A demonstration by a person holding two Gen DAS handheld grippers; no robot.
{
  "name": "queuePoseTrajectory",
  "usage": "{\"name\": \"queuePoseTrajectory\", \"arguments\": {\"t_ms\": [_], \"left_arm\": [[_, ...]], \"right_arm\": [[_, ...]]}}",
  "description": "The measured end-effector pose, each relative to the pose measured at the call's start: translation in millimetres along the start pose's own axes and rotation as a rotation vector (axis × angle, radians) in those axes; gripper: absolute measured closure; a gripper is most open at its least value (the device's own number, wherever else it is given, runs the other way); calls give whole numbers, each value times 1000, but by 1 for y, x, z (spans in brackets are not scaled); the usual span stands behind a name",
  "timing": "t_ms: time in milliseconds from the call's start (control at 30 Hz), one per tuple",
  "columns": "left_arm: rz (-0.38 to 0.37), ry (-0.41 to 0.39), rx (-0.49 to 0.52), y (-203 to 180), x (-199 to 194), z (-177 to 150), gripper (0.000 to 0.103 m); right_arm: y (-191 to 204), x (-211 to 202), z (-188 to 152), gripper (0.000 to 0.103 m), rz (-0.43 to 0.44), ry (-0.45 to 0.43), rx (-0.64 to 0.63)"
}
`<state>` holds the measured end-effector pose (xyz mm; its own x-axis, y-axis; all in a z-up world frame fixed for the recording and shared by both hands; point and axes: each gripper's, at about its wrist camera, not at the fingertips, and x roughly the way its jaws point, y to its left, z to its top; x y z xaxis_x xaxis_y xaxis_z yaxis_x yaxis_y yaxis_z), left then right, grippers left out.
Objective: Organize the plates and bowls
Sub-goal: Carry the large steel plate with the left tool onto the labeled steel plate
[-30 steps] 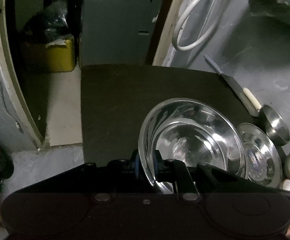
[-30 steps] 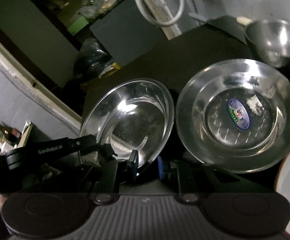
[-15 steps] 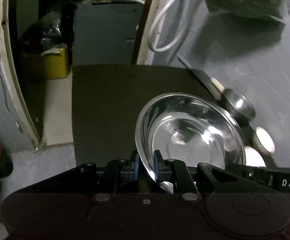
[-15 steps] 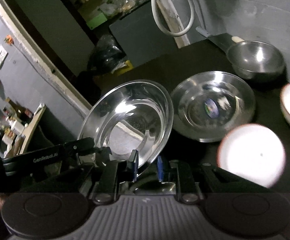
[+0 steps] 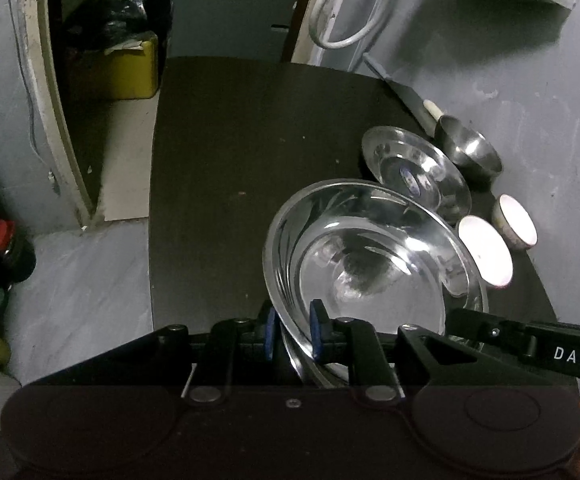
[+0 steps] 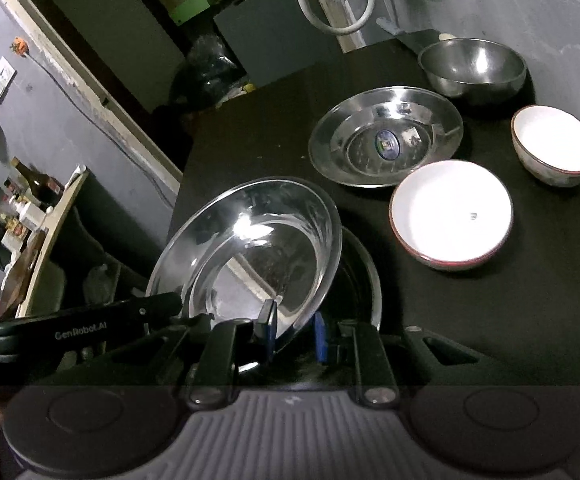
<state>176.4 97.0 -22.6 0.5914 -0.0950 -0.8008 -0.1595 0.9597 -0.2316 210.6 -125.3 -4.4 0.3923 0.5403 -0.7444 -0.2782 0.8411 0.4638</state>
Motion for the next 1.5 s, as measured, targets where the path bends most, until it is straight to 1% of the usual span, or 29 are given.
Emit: {"name": "queuePoseTrajectory", "arguments": {"t_ms": [333,567,833,1067,1367,1500], "left_arm": [[34,34,51,-19,1,-4,83],[56,60,69,-26,8,-7,82],[63,60,70,-27,10,-9,81],[66,83,59,-27,15,-16,80],[67,91,47,-27,16,-20,79],[69,92,43,-28,16,-21,78]], "right_arm": [[-3,-11,-7,81,-20,13,6],[-5,-9,-11,81,-39,32,23],[-6,-6,-13,80,-39,45,36],[-5,-6,-14,80,-45,46,33],[-5,-9,-15,68,-66,37,18],[-7,-10,-16,67,-78,38,19]]}}
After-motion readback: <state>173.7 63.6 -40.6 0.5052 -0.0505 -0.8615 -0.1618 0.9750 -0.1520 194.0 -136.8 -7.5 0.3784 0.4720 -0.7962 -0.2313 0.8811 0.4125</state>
